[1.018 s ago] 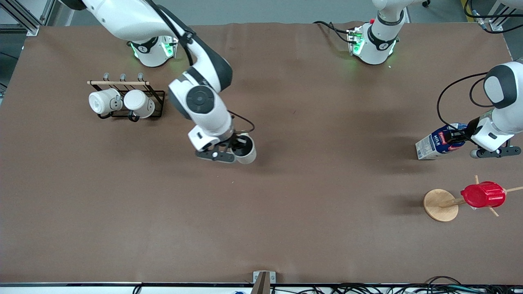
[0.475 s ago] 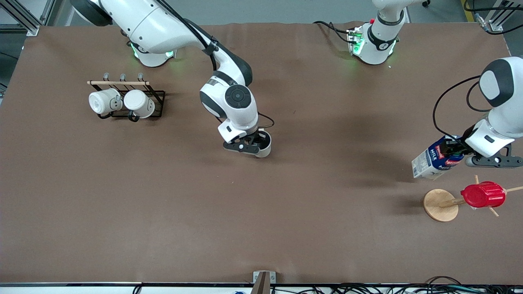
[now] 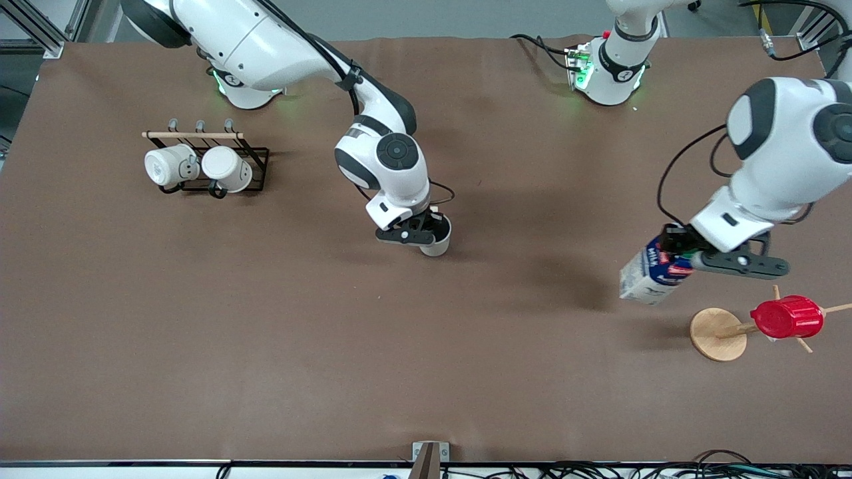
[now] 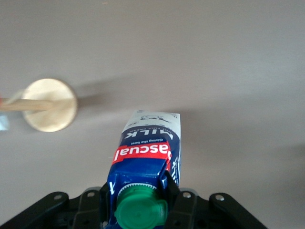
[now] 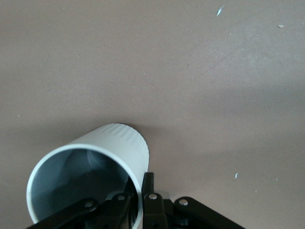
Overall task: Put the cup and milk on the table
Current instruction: 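Release the mug and withdraw the right gripper while the left gripper carries milk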
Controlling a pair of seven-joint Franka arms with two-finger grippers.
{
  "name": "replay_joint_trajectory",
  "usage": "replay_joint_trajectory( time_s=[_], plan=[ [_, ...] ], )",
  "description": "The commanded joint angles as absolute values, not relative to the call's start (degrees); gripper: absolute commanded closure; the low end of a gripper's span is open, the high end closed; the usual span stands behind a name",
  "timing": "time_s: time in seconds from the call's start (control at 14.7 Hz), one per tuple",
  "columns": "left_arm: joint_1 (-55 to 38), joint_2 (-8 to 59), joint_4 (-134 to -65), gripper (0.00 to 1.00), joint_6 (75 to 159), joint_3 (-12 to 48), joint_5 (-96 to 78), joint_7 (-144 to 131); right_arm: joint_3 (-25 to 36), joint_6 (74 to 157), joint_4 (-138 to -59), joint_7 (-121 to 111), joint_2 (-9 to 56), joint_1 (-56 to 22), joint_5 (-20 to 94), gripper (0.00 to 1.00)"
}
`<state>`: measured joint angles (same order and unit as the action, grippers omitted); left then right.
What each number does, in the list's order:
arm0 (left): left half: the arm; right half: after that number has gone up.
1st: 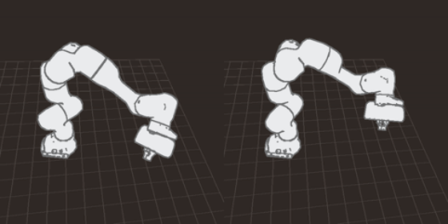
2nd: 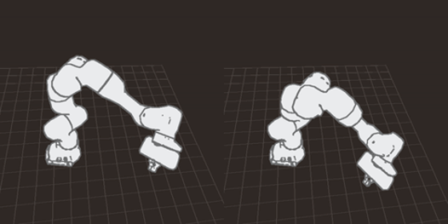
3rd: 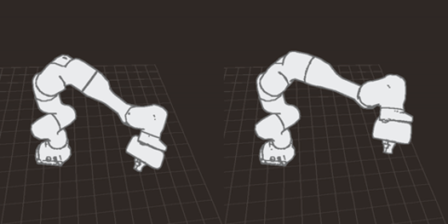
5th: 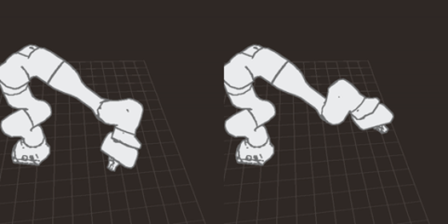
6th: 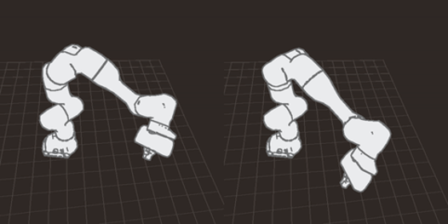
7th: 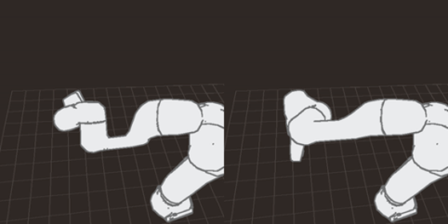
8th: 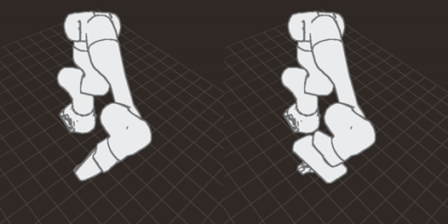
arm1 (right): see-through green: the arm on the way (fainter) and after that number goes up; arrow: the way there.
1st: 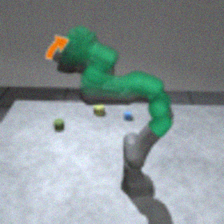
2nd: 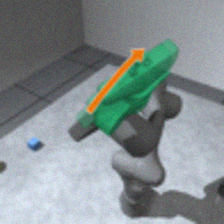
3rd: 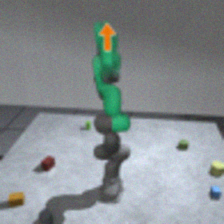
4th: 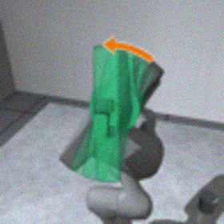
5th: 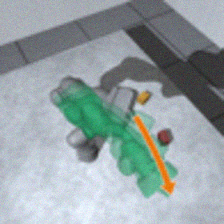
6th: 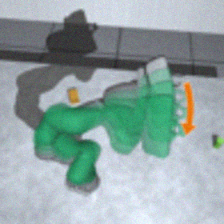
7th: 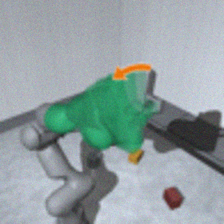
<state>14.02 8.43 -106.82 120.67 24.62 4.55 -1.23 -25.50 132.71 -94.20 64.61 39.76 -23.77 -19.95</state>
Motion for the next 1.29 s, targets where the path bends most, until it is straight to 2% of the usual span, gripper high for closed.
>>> replay_joint_trajectory(
  time_s=[0.0,0.07,0.14,0.34,0.48,0.68,0.81,1.22],
  plan=[
    [9.34,10.63,-104.42,1.0,119.44,25.66,5.36,-7.27,-26.1,132.98,-94.04,66.0,39.99,-23.47,-21.62,0.15],
    [7.32,11.33,-103.46,0.99,119.44,25.66,5.36,-9.99,-26.1,132.98,-94.04,66.01,39.9,-23.38,-21.62,0.03],
    [5.47,12.38,-102.84,0.99,119.44,25.66,5.45,-12.98,-26.19,132.89,-94.04,66.01,39.82,-23.2,-21.62,0.0],
    [-0.69,14.23,-102.48,0.99,119.44,25.58,5.54,-20.11,-28.82,130.79,-94.04,65.31,37.98,-19.01,-21.18,0.0],
    [-4.46,16.77,-100.21,0.99,119.44,25.58,6.15,-24.67,-31.02,122.91,-93.61,63.82,32.29,-14.96,-21.09,0.0],
    [-9.83,22.74,-95.2,0.99,119.44,25.58,13.07,-34.86,-30.24,116.13,-93.17,57.07,21.74,-9.86,-19.43,0.0],
    [-13.34,25.65,-93.17,0.99,119.44,25.58,16.25,-40.14,-25.43,111.82,-91.85,51.27,16.99,-8.35,-17.07,0.0],
    [-16.78,27.24,-92.55,0.99,119.44,25.58,17.23,-44.21,-3.29,100.65,-90.97,21.84,6.16,-8.7,-5.46,0.0]
  ],
)
